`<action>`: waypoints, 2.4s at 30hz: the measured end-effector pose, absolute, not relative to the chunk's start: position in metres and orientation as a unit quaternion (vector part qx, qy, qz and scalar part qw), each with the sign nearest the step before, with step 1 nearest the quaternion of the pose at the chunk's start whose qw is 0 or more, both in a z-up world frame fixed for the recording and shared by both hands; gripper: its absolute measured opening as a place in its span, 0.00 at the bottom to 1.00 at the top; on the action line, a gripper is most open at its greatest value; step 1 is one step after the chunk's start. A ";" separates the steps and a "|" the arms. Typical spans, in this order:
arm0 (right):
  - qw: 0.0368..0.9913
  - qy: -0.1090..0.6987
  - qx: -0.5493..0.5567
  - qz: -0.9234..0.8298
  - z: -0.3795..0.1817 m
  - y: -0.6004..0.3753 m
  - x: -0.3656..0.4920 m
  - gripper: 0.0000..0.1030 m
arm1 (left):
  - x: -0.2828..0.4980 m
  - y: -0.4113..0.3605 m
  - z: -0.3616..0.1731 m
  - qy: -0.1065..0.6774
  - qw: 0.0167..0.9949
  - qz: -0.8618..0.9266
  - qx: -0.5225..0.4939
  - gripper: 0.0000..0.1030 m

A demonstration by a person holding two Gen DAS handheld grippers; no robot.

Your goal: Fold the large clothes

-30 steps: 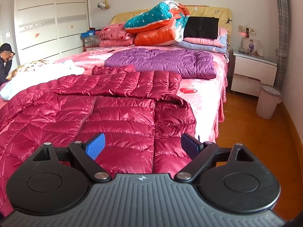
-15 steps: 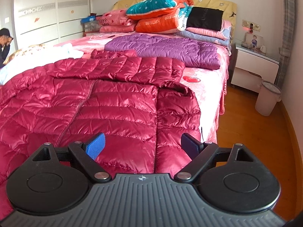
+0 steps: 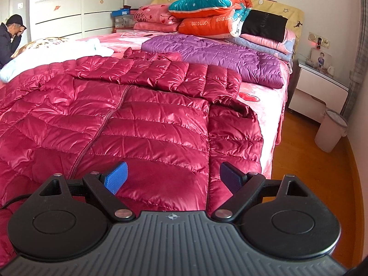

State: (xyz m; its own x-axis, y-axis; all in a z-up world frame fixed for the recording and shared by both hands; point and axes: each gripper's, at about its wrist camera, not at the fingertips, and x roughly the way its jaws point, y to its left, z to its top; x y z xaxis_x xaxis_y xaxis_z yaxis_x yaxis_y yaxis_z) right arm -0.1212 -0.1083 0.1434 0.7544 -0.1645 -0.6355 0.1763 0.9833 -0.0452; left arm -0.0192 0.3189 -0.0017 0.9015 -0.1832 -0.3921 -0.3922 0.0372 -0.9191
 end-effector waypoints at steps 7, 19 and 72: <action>0.935 0.341 0.013 -0.093 0.139 -0.110 -0.114 1.00 | -0.011 0.320 -0.002 0.189 0.700 0.103 -0.681 0.98; 0.940 0.315 0.031 -0.130 0.140 -0.130 -0.110 1.00 | -0.003 0.323 0.006 0.174 0.725 0.133 -0.653 0.54; 0.838 0.149 0.441 -0.283 0.086 -0.334 -0.052 1.00 | 0.079 -0.082 0.103 0.310 0.894 -0.320 -0.051 0.59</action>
